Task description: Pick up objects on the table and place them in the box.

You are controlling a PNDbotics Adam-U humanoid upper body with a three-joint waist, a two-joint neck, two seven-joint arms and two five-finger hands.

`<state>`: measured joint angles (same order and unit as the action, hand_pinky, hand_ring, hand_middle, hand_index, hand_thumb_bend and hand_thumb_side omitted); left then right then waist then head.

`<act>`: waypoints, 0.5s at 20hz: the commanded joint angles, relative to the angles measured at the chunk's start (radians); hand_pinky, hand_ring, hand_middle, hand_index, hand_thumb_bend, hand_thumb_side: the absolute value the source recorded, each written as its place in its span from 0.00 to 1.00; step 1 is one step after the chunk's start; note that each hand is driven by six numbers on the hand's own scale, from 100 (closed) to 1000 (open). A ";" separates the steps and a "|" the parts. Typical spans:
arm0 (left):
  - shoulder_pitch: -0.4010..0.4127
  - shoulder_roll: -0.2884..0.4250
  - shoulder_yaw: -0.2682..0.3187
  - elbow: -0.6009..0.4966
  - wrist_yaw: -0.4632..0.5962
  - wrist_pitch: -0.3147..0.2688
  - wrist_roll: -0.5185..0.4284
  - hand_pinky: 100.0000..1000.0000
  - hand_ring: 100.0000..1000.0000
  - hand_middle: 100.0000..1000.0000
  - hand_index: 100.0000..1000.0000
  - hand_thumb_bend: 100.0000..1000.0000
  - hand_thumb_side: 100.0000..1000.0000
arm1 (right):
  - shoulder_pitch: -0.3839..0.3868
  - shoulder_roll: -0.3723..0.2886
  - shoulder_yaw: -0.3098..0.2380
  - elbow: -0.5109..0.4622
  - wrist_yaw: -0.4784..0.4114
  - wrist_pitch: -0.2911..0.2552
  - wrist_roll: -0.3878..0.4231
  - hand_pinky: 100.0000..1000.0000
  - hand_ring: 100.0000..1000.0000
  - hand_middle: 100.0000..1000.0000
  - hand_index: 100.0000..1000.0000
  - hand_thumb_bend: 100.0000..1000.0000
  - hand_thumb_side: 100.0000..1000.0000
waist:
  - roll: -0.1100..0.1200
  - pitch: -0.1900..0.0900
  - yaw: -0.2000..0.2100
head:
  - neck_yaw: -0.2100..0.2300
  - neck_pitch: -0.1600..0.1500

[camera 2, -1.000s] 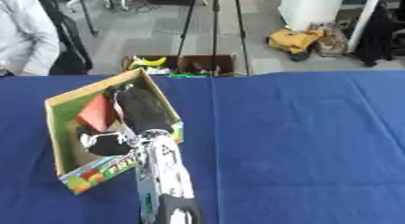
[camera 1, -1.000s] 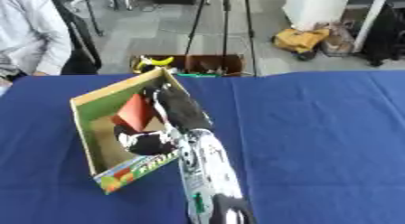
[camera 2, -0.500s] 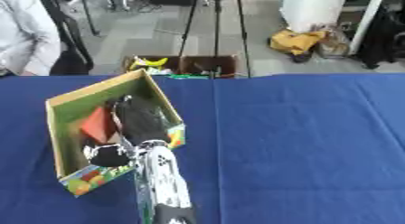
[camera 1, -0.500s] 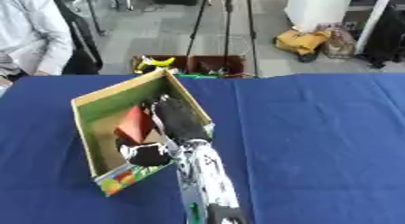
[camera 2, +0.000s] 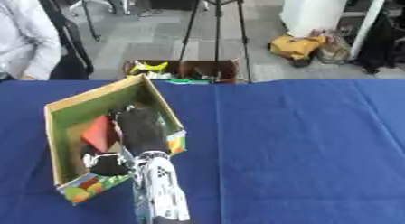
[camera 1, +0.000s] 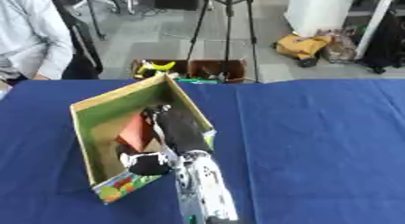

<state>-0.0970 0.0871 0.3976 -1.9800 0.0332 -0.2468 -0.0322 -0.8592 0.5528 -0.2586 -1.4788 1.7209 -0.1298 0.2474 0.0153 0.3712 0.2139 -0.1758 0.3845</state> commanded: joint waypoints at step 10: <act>-0.007 0.002 0.000 -0.020 -0.008 -0.010 -0.004 0.25 0.53 0.63 0.89 0.54 0.85 | -0.020 0.022 0.008 -0.042 -0.024 0.024 0.004 0.56 0.55 0.32 0.51 0.00 0.36 | 0.008 -0.002 -0.005 | -0.012 -0.013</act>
<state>-0.0979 0.0785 0.3976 -1.9800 0.0290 -0.2528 -0.0359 -0.8593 0.5530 -0.2590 -1.4993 1.7078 -0.1090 0.2506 0.0162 0.3861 0.2062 -0.1866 0.3842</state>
